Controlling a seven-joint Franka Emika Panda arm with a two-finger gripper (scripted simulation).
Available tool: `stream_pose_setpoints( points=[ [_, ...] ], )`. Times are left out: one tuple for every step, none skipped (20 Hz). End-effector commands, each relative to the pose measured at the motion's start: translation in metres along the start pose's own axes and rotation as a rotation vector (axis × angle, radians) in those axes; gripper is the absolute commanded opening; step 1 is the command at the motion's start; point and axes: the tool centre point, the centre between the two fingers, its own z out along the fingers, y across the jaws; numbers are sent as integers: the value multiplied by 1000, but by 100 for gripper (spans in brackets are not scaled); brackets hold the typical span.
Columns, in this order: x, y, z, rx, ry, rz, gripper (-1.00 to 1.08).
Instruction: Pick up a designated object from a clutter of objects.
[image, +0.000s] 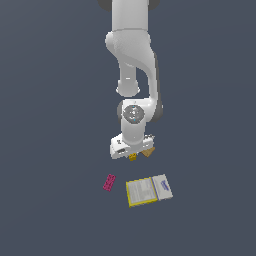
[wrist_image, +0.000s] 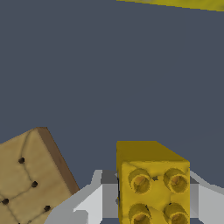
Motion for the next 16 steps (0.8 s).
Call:
stream_pose_setpoints(
  points=[
    [-1, 0, 1, 0, -2, 0, -100],
    [-1, 0, 1, 0, -2, 0, -100],
    [-1, 0, 1, 0, -2, 0, -100],
    [-1, 0, 1, 0, -2, 0, -100],
    [-1, 0, 1, 0, -2, 0, -100],
    [-1, 0, 1, 0, -2, 0, -100],
    [-1, 0, 1, 0, -2, 0, -100],
    [-1, 0, 1, 0, -2, 0, -100],
    [0, 0, 0, 0, 0, 0, -100],
    [0, 0, 0, 0, 0, 0, -100],
    [0, 0, -1, 0, 0, 0, -100],
    [0, 1, -2, 0, 0, 0, -100],
    [0, 1, -4, 0, 0, 0, -100],
    [0, 1, -6, 0, 0, 0, -100],
    [0, 1, -9, 0, 0, 0, -100],
    [-1, 1, -12, 0, 0, 0, -100]
  ],
)
